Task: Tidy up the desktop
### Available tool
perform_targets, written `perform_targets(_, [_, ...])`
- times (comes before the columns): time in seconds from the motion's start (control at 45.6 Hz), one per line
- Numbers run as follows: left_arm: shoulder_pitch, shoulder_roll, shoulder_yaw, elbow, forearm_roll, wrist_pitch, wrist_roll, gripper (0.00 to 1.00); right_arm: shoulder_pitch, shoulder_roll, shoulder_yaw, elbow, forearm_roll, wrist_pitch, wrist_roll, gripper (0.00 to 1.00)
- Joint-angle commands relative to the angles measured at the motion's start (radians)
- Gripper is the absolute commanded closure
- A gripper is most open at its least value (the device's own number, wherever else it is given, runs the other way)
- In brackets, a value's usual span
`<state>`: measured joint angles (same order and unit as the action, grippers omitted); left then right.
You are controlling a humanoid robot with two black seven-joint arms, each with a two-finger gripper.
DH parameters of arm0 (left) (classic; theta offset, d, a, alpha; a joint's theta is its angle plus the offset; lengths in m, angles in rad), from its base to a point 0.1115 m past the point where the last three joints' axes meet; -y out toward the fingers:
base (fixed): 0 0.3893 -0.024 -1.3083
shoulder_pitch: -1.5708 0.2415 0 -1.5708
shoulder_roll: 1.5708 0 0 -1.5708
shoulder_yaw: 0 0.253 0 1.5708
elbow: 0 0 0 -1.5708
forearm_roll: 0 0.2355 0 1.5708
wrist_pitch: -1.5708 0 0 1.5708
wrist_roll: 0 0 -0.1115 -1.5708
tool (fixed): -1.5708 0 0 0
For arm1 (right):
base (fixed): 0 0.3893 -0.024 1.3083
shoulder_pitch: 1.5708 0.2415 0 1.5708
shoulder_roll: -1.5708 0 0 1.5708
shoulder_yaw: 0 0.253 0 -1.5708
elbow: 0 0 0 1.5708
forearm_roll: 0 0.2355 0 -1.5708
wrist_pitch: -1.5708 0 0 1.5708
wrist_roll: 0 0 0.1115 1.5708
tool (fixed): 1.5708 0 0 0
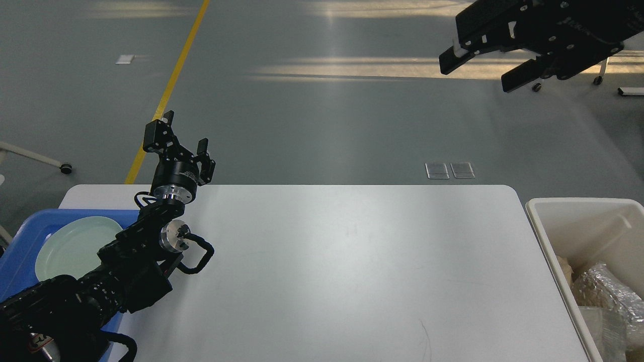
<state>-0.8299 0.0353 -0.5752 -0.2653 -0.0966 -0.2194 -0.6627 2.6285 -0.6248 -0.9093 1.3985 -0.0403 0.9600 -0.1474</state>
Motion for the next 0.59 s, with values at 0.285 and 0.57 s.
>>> perform_targets(0.285, [0.000, 0.000, 0.000, 0.000, 0.000, 0.000, 0.000, 0.00, -0.384, 0.140, 0.047, -0.151, 0.003, -0.360, 0.000, 0.00])
perform_targets(0.57, [0.000, 0.000, 0.000, 0.000, 0.000, 0.000, 0.000, 0.00, -0.841, 0.258, 0.326, -0.436, 0.004, -0.780, 0.000, 0.00])
